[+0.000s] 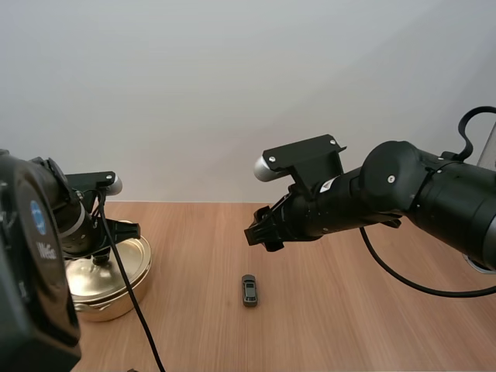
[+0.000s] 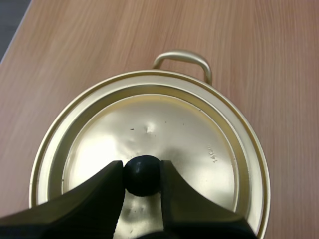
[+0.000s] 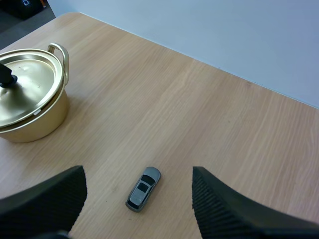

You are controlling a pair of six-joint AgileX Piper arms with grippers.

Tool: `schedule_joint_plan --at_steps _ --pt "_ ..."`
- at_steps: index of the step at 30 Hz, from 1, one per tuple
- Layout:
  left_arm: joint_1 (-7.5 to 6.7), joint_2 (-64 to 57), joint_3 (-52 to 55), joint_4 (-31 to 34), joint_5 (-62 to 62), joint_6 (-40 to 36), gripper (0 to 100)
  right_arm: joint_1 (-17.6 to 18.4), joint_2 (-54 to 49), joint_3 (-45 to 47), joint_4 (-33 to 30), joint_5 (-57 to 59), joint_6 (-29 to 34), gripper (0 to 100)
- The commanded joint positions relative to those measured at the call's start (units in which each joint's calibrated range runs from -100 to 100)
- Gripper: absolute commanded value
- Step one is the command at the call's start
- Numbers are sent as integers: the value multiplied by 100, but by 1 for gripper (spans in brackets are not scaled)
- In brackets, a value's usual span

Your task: Open the pot, put the car inside, and close it

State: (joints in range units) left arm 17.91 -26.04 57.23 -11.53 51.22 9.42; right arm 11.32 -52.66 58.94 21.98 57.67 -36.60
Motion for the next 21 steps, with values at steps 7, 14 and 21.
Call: schedule_joint_plan --at_steps 7,14,21 --pt "3 -18 -1192 -15 1932 -5 0 4 8 -3 -37 -346 1 100" --pt "3 -443 -1654 -15 2602 29 0 4 798 44 1156 1099 -986 100" --pt "3 -1033 -1654 -3 2688 220 0 4 1732 44 1358 328 -1049 100"
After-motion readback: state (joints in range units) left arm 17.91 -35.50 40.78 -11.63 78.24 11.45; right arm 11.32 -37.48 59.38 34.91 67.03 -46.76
